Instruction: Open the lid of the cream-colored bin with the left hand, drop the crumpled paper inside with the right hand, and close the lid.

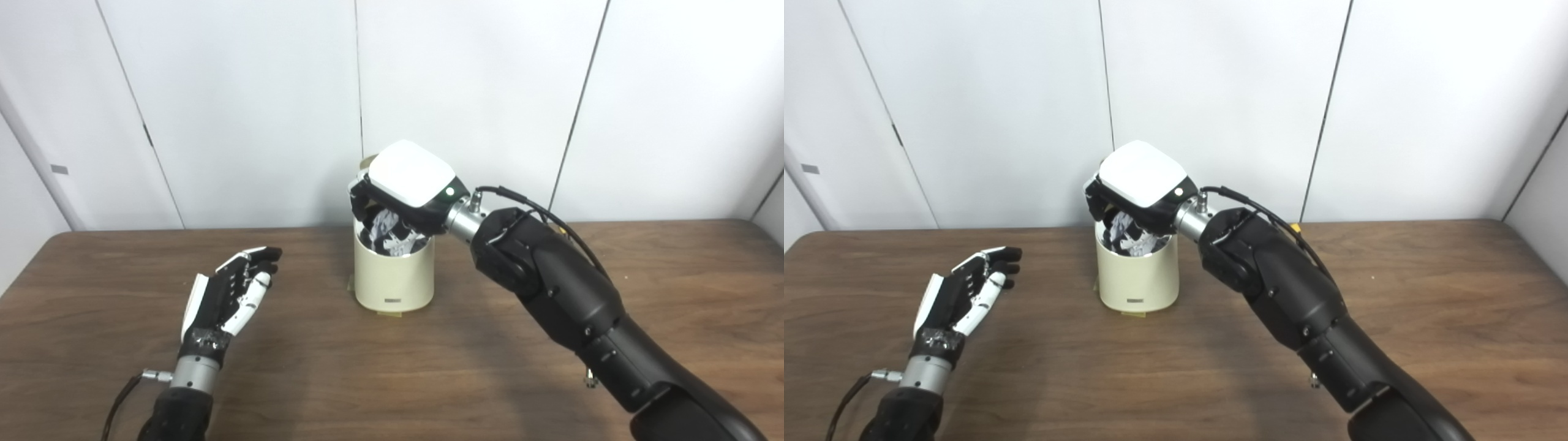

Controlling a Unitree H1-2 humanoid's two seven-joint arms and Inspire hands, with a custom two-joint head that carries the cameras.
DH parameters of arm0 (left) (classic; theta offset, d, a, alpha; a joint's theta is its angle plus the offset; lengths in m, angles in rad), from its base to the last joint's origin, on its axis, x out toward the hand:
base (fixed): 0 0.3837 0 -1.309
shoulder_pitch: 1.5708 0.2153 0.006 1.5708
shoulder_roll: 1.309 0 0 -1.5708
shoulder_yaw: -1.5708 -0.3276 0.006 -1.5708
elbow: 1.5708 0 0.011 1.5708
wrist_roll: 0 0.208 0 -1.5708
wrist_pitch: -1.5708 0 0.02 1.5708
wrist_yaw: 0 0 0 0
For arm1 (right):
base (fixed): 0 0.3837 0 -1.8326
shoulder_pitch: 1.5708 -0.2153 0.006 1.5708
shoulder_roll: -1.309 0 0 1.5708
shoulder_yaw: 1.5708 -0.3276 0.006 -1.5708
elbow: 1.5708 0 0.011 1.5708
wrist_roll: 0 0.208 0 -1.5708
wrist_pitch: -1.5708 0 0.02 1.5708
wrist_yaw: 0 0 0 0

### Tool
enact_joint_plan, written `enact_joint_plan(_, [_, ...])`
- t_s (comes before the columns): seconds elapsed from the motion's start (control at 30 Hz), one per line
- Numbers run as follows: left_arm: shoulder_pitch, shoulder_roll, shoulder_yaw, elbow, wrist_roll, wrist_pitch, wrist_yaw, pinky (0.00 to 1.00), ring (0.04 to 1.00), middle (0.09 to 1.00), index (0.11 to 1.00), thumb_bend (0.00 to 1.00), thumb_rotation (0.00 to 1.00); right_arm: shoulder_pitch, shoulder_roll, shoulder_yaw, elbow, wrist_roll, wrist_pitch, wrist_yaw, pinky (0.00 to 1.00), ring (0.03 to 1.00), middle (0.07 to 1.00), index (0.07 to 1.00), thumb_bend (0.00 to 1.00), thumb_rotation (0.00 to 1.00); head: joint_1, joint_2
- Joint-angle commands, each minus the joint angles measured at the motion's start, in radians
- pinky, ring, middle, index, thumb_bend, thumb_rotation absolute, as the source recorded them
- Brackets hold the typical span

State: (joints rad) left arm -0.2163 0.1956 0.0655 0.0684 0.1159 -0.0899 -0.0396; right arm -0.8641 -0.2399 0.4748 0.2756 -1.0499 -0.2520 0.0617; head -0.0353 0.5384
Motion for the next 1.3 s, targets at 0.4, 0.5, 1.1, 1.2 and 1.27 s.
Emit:
enact_joint_plan(0.4, [-0.032, 0.01, 0.005, -0.008, -0.023, -0.048, 0.002, 0.67, 0.739, 0.762, 0.743, 0.28, 0.58, -0.106, -0.055, 0.028, 0.059, -0.076, -0.112, -0.286, 0.38, 0.471, 0.531, 0.418, 0.5, 0.0, -0.005, -0.001])
enact_joint_plan(0.5, [-0.031, 0.01, 0.004, -0.011, -0.024, -0.043, 0.002, 0.67, 0.737, 0.761, 0.743, 0.28, 0.58, -0.105, -0.052, 0.018, 0.046, -0.056, -0.109, -0.282, 0.38, 0.469, 0.532, 0.423, 0.5, 0.0, -0.006, -0.002])
enact_joint_plan(1.1, [-0.046, 0.028, -0.009, 0.026, -0.023, -0.091, -0.008, 0.65, 0.726, 0.75, 0.737, 0.31, 0.75, 0.155, -0.005, -0.224, -0.21, 0.236, -0.054, -0.275, 0.27, 0.357, 0.483, 0.475, 0.52, 0.0, -0.002, -0.025])
enact_joint_plan(1.2, [-0.047, 0.033, -0.009, 0.034, -0.016, -0.088, -0.005, 0.65, 0.73, 0.758, 0.744, 0.33, 0.81, 0.222, 0.0, -0.302, -0.166, 0.305, -0.151, -0.399, 0.24, 0.322, 0.471, 0.483, 0.52, 0.0, 0.001, -0.028])
enact_joint_plan(1.27, [-0.047, 0.034, -0.005, 0.035, -0.013, -0.08, -0.001, 0.66, 0.73, 0.76, 0.743, 0.34, 0.8, 0.253, -0.002, -0.338, -0.113, 0.361, -0.205, -0.499, 0.23, 0.308, 0.473, 0.477, 0.52, 0.0, -0.001, -0.028])
